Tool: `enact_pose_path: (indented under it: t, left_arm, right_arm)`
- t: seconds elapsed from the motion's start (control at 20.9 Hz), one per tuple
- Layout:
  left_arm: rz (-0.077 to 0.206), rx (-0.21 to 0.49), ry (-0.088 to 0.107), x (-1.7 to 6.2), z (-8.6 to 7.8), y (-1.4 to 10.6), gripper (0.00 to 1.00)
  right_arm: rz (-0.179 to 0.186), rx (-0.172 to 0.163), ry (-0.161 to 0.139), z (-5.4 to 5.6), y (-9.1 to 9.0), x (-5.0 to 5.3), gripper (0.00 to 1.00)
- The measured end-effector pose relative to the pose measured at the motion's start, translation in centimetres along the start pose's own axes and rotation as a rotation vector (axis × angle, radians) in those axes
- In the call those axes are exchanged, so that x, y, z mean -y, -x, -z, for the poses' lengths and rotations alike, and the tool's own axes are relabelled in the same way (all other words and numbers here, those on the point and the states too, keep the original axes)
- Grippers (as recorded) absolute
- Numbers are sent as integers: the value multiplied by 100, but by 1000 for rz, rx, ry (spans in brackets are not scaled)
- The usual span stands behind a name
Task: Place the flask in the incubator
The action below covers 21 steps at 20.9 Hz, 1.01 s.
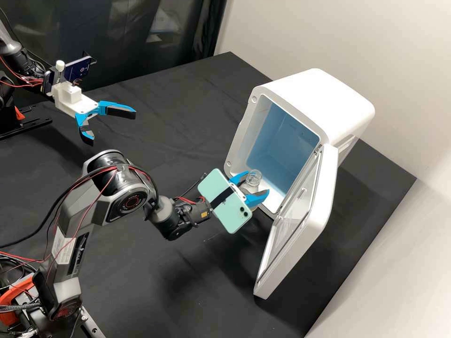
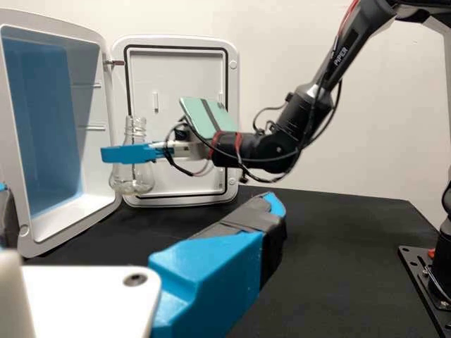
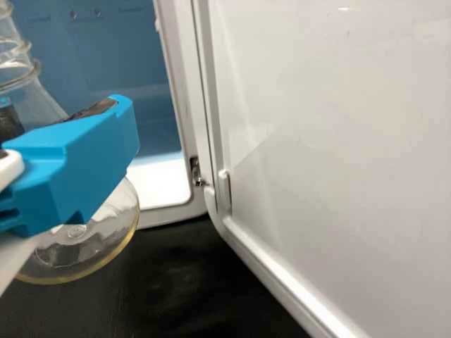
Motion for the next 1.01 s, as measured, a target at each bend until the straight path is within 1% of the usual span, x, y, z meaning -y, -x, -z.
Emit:
enact_pose_path:
  t: [0.05,0.14,0.24,0.34,0.48,0.57,0.62,0.72,0.77,0.86,1.01]
  left_arm:
    - [0,0,0,0,0,0,100]
    - [1,2,0,1,-4,-1,100]
    - [4,14,0,7,-24,-8,100]
    - [6,22,1,12,-39,-12,100]
    - [10,30,2,19,-53,-18,100]
    - [16,40,4,30,-69,-25,100]
    - [18,44,5,35,-76,-28,100]
    - [22,45,8,42,-73,-37,100]
    - [24,44,9,46,-69,-42,100]
    - [22,44,9,37,-58,-66,100]
    - [30,49,15,55,-68,-75,100]
  right_arm:
    - [-8,2,-8,28,-42,-25,0]
    - [-11,-3,-11,96,-149,-72,0]
    - [-16,4,-26,168,-265,-101,0]
    - [-22,9,-21,221,-398,-112,0]
    - [-14,43,-17,274,-554,-120,0]
    - [-12,56,-29,331,-636,-118,0]
    - [-8,64,-27,349,-670,-109,0]
    - [-16,67,-29,418,-752,-116,0]
    - [-13,67,-20,441,-802,-89,0]
    - [-10,79,-5,473,-897,-71,0]
    - [15,109,16,510,-1038,-10,0]
